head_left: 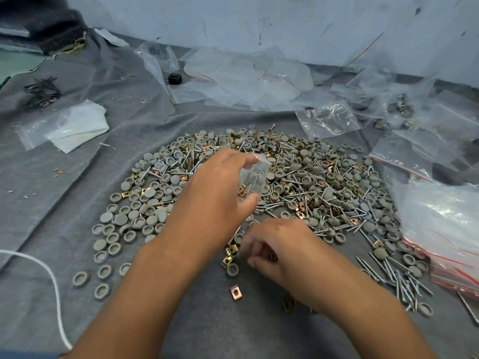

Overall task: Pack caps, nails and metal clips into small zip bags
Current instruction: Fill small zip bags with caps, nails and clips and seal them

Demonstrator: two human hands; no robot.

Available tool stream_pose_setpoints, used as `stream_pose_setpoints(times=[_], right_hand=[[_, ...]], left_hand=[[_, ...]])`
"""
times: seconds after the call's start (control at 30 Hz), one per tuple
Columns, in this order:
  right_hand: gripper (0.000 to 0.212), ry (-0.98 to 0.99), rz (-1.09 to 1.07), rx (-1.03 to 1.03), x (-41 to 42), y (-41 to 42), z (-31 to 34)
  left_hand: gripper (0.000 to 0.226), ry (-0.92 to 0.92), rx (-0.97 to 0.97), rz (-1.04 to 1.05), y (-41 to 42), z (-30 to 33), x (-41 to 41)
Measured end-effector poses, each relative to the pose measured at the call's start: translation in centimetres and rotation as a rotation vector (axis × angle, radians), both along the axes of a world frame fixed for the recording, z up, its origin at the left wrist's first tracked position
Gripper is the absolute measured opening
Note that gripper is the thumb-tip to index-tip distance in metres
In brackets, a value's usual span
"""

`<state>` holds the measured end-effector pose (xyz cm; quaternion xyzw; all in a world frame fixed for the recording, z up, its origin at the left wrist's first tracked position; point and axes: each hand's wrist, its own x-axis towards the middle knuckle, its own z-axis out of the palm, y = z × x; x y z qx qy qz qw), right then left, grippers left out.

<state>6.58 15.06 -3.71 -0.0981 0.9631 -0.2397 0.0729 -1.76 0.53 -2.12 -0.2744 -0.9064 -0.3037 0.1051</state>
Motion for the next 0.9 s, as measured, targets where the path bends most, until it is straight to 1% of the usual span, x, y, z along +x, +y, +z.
stream_pose_setpoints(times=[0.17, 0.27, 0.37, 0.4, 0.5, 0.57, 0.73, 0.83, 0.9], right_hand=[[0.015, -0.029, -0.003, 0.078, -0.3, -0.5, -0.3], [0.028, -0.016, -0.067, 0.069, -0.2, -0.3, -0.4], [0.037, 0.027, -0.127, 0.109, -0.3, 0.3, -0.6], [0.035, 0.025, -0.143, 0.106, -0.5, 0.4, -0.6], [0.019, -0.002, -0.149, 0.085, -0.8, 0.7, -0.5], [0.015, 0.014, -0.134, 0.112, -0.7, 0.8, -0.5], [0.023, 0.072, -0.120, 0.150, -0.4, 0.7, -0.4], [0.026, 0.082, -0.145, 0.115, -0.6, 0.9, -0.5], [0.024, 0.080, -0.167, 0.093, -0.7, 1.2, -0.5]], left_hand=[[0.050, -0.004, 0.004, -0.001, -0.1, -0.1, -0.1], [0.048, 0.005, 0.018, 0.000, -0.1, -0.1, -0.2], [0.048, 0.010, 0.015, 0.004, -0.2, 0.0, -0.1], [0.048, 0.009, 0.012, 0.005, -0.2, 0.0, -0.1], [0.048, 0.007, 0.006, 0.003, -0.2, 0.0, -0.1], [0.048, 0.005, 0.004, 0.004, -0.2, 0.0, 0.0], [0.050, -0.004, 0.006, 0.001, -0.2, 0.0, -0.1], [0.050, -0.005, 0.008, 0.005, -0.2, 0.1, -0.1], [0.051, -0.006, 0.010, 0.003, -0.2, 0.1, 0.0]])
